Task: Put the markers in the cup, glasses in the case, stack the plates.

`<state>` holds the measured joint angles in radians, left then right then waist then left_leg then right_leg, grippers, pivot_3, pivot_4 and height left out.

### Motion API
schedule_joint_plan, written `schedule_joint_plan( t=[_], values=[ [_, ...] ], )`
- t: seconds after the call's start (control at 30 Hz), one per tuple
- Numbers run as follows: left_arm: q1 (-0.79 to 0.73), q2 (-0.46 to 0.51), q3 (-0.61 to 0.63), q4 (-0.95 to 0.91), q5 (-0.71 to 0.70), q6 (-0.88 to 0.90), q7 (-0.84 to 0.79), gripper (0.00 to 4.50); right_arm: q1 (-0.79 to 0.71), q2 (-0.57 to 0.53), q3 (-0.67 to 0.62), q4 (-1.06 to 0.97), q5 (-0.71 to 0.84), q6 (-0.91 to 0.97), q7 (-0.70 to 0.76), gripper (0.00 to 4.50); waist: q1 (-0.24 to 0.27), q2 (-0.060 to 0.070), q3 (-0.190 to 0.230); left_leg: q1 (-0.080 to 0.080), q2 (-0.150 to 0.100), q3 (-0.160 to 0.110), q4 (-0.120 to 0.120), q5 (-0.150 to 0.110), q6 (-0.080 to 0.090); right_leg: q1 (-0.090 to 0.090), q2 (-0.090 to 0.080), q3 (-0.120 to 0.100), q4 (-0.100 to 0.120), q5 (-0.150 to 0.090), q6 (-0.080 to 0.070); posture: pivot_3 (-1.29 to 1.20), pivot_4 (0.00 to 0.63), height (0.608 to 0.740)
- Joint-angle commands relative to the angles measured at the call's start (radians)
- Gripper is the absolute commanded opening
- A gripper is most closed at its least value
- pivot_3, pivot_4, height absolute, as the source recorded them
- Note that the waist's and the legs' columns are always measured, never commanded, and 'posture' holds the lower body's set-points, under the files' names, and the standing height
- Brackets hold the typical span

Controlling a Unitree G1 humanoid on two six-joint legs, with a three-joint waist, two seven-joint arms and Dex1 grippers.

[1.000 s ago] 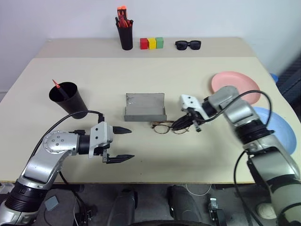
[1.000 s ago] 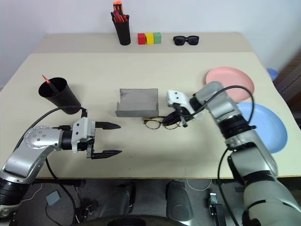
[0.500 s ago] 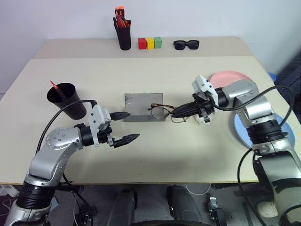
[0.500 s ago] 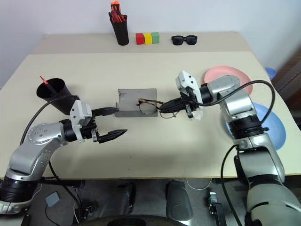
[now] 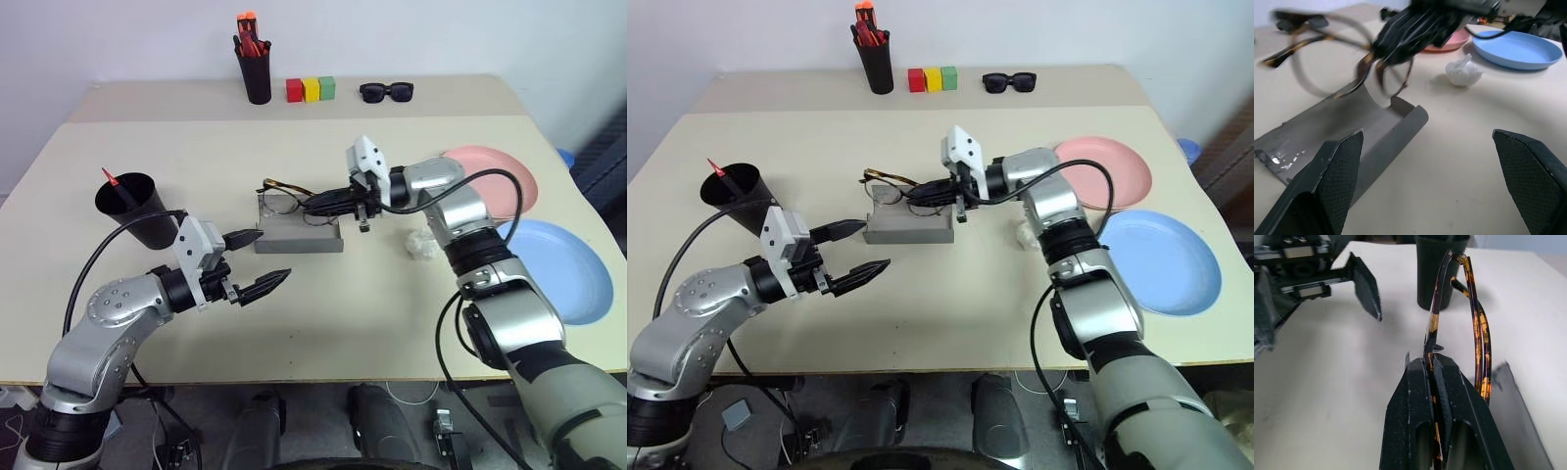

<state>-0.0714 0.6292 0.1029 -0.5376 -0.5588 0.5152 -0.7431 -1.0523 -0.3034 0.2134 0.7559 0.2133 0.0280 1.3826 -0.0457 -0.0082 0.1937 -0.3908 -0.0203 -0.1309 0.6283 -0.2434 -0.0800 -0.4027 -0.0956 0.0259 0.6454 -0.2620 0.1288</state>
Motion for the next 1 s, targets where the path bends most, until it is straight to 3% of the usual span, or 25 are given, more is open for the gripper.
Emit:
schedule_joint_plan(
  t=[0.03,0.6,1.0],
  values=[
    [0.019,0.017,0.046,-0.049,-0.01,0.005,0.024,4.36,-0.043,0.038,-0.031,0.061,-0.011,-0.078,-0.02,0.06,0.001,0.0,0.0,0.0,0.0,0.0,0.0,0.0,0.0,0.0,0.0,0.0,0.0,0.0,0.0,0.0,0.15,0.74],
    [0.077,0.024,0.048,-0.106,0.002,0.018,0.089,4.36,-0.083,0.09,-0.032,0.266,-0.112,-0.266,-0.069,0.06,-0.002,0.0,0.0,0.0,0.0,0.0,-0.001,0.0,-0.001,-0.001,0.0,0.0,0.001,0.0,-0.001,0.0,0.15,0.74],
    [0.084,0.023,0.041,-0.109,0.004,0.014,0.096,4.36,-0.086,0.072,-0.023,0.315,-0.175,-0.3,-0.052,0.06,-0.002,0.0,0.0,0.0,0.0,0.0,-0.001,0.0,-0.001,-0.001,0.0,0.0,0.001,0.0,-0.001,0.0,0.15,0.74]
  ],
)
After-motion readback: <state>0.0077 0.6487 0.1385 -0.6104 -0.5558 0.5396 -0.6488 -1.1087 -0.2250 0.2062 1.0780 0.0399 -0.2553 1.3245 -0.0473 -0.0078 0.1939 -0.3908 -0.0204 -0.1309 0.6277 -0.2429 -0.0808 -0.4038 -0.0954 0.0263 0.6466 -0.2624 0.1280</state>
